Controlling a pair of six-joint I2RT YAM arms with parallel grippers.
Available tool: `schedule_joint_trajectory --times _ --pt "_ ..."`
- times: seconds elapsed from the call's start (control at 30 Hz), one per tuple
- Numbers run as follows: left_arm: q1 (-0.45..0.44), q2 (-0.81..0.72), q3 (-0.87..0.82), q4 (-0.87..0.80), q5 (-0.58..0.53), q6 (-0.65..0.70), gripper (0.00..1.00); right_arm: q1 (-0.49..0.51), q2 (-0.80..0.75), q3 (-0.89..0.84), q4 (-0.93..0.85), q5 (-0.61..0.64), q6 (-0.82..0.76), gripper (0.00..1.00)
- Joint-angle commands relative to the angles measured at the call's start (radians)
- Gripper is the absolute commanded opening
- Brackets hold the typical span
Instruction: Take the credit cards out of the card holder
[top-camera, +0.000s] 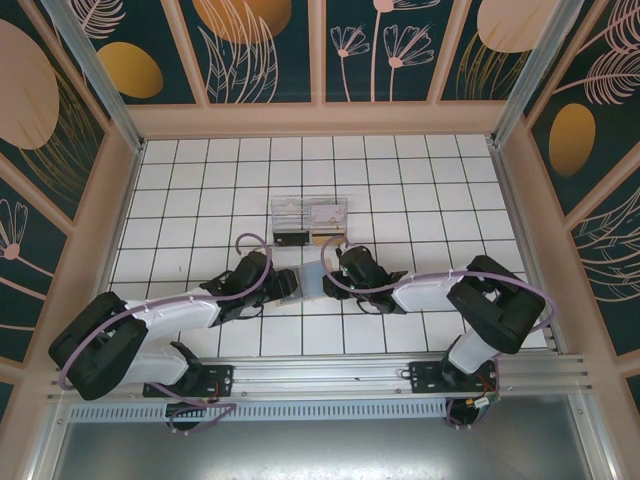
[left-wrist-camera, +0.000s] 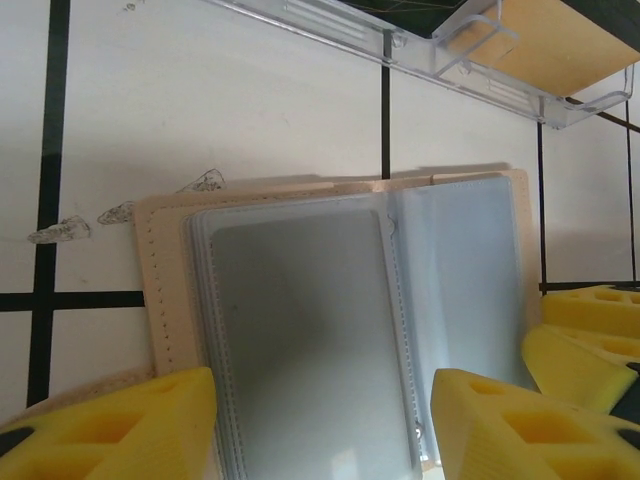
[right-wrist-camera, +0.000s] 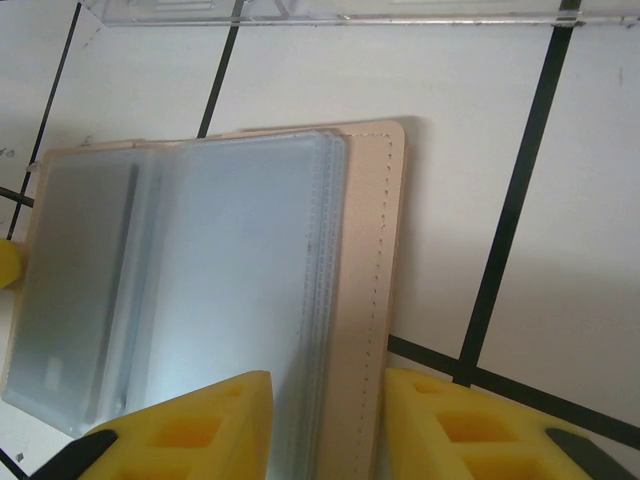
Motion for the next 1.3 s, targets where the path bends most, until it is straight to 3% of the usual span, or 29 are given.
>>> schedule_joint_trajectory --times 0.0,0.87,0.97,1.1,1.27 --pt "0.005 0.022 -0.009 0.033 0.028 -0.005 0.59 0.006 0.012 0.022 0.010 -0.009 -0.012 0.36" --pt "0.004 0.041 -0.019 0.153 0.134 0.014 0.61 0.014 0.042 0.029 0.014 -0.024 -0.002 0.36" --pt "0.004 0.049 -0.021 0.165 0.146 0.015 0.72 0.014 0.043 0.028 0.013 -0.023 -0.001 0.36" --pt "0.004 0.042 -0.022 0.168 0.149 0.018 0.98 0.014 0.044 0.027 0.013 -0.023 0.001 0.36" --pt "0.004 0.015 -0.022 0.146 0.133 0.025 0.99 0.014 0.042 0.027 0.011 -0.018 0.004 0.36"
